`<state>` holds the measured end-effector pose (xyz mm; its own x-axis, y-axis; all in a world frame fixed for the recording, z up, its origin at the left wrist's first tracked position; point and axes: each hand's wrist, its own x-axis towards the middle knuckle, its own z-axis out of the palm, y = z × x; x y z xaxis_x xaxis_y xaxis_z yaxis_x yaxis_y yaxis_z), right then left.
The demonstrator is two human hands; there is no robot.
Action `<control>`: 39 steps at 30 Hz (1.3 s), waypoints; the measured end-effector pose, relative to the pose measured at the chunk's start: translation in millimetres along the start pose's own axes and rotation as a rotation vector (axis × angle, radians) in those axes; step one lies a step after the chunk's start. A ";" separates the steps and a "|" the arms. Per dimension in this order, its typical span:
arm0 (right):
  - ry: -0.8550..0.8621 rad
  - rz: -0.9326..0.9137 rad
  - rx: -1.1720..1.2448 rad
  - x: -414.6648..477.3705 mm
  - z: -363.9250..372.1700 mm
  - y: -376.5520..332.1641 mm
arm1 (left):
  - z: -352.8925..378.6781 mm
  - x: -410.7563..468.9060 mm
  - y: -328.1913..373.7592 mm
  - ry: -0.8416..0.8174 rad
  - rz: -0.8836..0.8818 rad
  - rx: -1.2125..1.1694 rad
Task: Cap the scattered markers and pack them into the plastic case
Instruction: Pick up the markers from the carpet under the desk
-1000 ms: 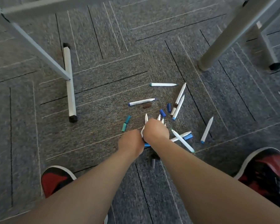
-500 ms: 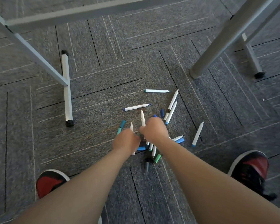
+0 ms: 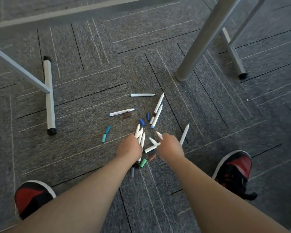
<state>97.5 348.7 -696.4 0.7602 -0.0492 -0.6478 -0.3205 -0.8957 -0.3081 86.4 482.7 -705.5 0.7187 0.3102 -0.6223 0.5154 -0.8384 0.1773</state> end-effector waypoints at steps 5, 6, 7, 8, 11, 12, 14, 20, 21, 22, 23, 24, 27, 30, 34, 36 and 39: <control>0.051 -0.042 -0.143 -0.7 19.3 10.8 | 16.9 3.0 -5.1 0.059 0.033 0.106; 0.056 -0.051 -0.168 -0.9 21.8 10.6 | 20.2 3.8 -6.0 0.064 0.044 0.108; 0.063 -0.058 -0.189 -0.9 23.4 10.5 | 23.2 4.3 -6.0 0.067 0.055 0.101; 0.071 -0.064 -0.207 -0.3 24.3 10.1 | 25.4 4.3 -5.8 0.072 0.062 0.094; 0.086 -0.067 -0.225 0.4 26.0 9.2 | 29.5 3.0 -2.2 0.084 0.073 0.112; 0.093 -0.063 -0.211 0.9 26.5 9.2 | 30.2 2.6 0.1 0.084 0.065 0.120; 0.115 -0.028 -0.136 2.0 26.0 8.6 | 30.3 2.0 5.3 0.083 0.043 0.144; 0.096 0.060 0.080 3.5 14.6 7.1 | 32.1 -1.0 15.1 0.095 0.038 0.123; 0.097 0.069 0.109 3.2 14.0 5.9 | 32.6 -1.1 15.4 0.096 0.042 0.138; 0.093 0.084 0.130 3.1 13.5 4.3 | 33.2 -0.8 15.4 0.096 0.044 0.143; 0.080 0.107 0.147 3.3 13.2 2.4 | 33.8 -0.2 15.3 0.094 0.046 0.135; 0.062 0.141 0.163 4.0 13.6 0.4 | 34.0 0.9 15.0 0.089 0.044 0.119; -0.008 0.256 0.235 7.6 16.5 -5.1 | 30.8 2.3 14.7 0.095 0.021 0.035; -0.048 0.302 0.261 11.8 20.2 -9.3 | 20.4 2.4 16.0 0.125 -0.016 -0.050; -0.017 0.289 0.178 13.5 25.8 -14.8 | -0.1 8.9 11.3 0.130 -0.072 -0.077; 0.015 0.280 0.125 12.6 27.7 -17.4 | -6.7 14.0 4.8 0.126 -0.064 -0.046; 0.040 0.269 0.066 12.5 28.8 -20.3 | -8.8 23.3 -4.5 0.118 -0.055 0.009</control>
<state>97.3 379.0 -718.3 0.6642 -0.3004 -0.6846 -0.5492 -0.8173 -0.1743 104.9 497.7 -714.1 0.7399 0.4059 -0.5364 0.5517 -0.8224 0.1386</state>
